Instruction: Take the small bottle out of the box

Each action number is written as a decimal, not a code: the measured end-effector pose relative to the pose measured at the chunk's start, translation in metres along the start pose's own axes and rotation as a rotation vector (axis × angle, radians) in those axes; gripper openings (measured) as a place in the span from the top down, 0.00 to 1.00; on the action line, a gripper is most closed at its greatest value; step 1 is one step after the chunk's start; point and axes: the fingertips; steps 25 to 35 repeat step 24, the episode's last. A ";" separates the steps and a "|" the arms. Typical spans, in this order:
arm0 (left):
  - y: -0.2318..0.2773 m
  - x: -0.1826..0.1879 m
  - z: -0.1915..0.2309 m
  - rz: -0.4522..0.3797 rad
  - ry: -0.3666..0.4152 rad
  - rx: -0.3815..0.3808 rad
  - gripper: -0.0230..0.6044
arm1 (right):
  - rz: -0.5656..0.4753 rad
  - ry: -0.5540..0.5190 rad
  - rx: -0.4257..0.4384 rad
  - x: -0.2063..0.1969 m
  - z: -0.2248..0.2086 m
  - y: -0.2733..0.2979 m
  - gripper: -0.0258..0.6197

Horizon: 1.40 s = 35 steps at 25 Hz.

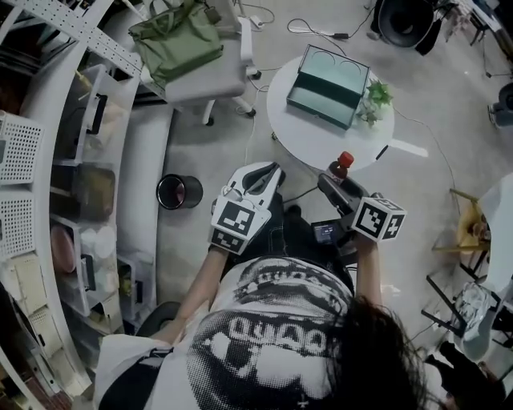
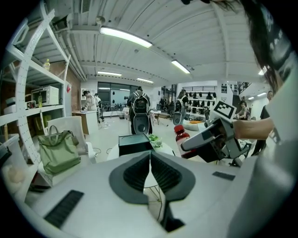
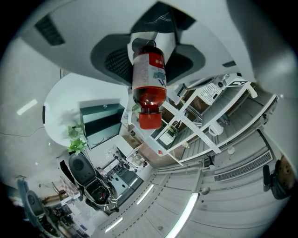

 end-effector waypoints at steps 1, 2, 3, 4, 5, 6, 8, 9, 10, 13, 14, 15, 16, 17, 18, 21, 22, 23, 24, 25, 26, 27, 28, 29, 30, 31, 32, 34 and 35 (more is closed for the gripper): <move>0.001 0.000 -0.003 0.002 0.004 -0.003 0.93 | -0.003 0.000 0.002 0.000 -0.001 -0.002 0.62; 0.001 0.000 -0.006 0.002 0.008 -0.005 0.94 | -0.005 -0.001 0.004 0.000 -0.002 -0.004 0.62; 0.002 0.001 -0.009 0.001 0.011 -0.007 0.94 | -0.007 -0.004 0.006 0.000 -0.002 -0.005 0.62; 0.001 0.002 -0.012 0.000 0.013 -0.009 0.94 | -0.007 -0.007 0.007 0.000 -0.001 -0.007 0.62; 0.001 0.003 -0.014 -0.002 0.015 -0.010 0.93 | -0.008 -0.010 0.007 -0.001 -0.001 -0.009 0.62; 0.000 0.003 -0.015 -0.003 0.017 -0.010 0.93 | -0.007 -0.012 0.008 -0.001 0.000 -0.010 0.62; 0.000 0.004 -0.017 -0.006 0.019 -0.012 0.94 | -0.008 -0.013 0.011 -0.002 0.001 -0.010 0.62; 0.000 0.005 -0.017 -0.007 0.021 -0.013 0.93 | -0.010 -0.013 0.013 -0.002 0.002 -0.011 0.62; 0.000 0.006 -0.018 -0.007 0.022 -0.014 0.94 | -0.012 -0.012 0.014 -0.001 0.002 -0.011 0.62; 0.001 0.008 -0.020 -0.006 0.026 -0.018 0.93 | -0.016 -0.009 0.017 0.001 0.003 -0.012 0.62; 0.001 0.008 -0.021 -0.004 0.026 -0.019 0.93 | -0.017 -0.007 0.017 0.001 0.002 -0.012 0.62; 0.001 0.007 -0.022 -0.001 0.027 -0.020 0.94 | -0.017 -0.006 0.017 0.002 0.001 -0.012 0.62; 0.002 0.007 -0.023 0.002 0.029 -0.021 0.94 | -0.018 -0.005 0.018 0.002 0.000 -0.012 0.62; 0.002 0.006 -0.024 0.006 0.031 -0.021 0.93 | -0.018 -0.003 0.020 0.002 0.000 -0.012 0.62; 0.003 0.006 -0.024 0.009 0.033 -0.022 0.93 | -0.019 -0.001 0.021 0.002 -0.001 -0.012 0.62; 0.002 0.005 -0.025 0.013 0.036 -0.023 0.93 | -0.021 0.002 0.025 0.003 -0.001 -0.010 0.62; 0.002 0.005 -0.024 0.014 0.038 -0.023 0.94 | -0.021 0.002 0.026 0.002 0.000 -0.010 0.62; 0.001 0.005 -0.024 0.014 0.038 -0.023 0.93 | -0.021 0.002 0.027 0.002 0.000 -0.009 0.62; 0.000 0.004 -0.023 0.015 0.039 -0.023 0.94 | -0.021 0.002 0.028 0.002 0.001 -0.008 0.62; 0.000 0.004 -0.023 0.015 0.039 -0.023 0.94 | -0.021 0.002 0.028 0.002 0.001 -0.008 0.62; 0.000 0.004 -0.023 0.015 0.039 -0.023 0.94 | -0.021 0.002 0.028 0.002 0.001 -0.008 0.62; 0.000 0.004 -0.023 0.015 0.039 -0.023 0.94 | -0.021 0.002 0.028 0.002 0.001 -0.008 0.62; 0.000 0.004 -0.023 0.015 0.039 -0.023 0.94 | -0.021 0.002 0.028 0.002 0.001 -0.008 0.62; 0.000 0.004 -0.023 0.015 0.039 -0.023 0.94 | -0.021 0.002 0.028 0.002 0.001 -0.008 0.62; 0.000 0.004 -0.023 0.015 0.039 -0.023 0.94 | -0.021 0.002 0.028 0.002 0.001 -0.008 0.62; 0.000 0.004 -0.023 0.015 0.039 -0.023 0.94 | -0.021 0.002 0.028 0.002 0.001 -0.008 0.62; 0.000 0.004 -0.023 0.015 0.039 -0.023 0.94 | -0.021 0.002 0.028 0.002 0.001 -0.008 0.62; 0.000 0.004 -0.023 0.015 0.039 -0.023 0.94 | -0.021 0.002 0.028 0.002 0.001 -0.008 0.62; 0.000 0.004 -0.023 0.015 0.039 -0.023 0.94 | -0.021 0.002 0.028 0.002 0.001 -0.008 0.62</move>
Point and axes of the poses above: the fingertips, and each gripper's own axes: y forward along the fingers, z to its left, x out of its top, and after that the axes turned 1 degree about z, right-handed
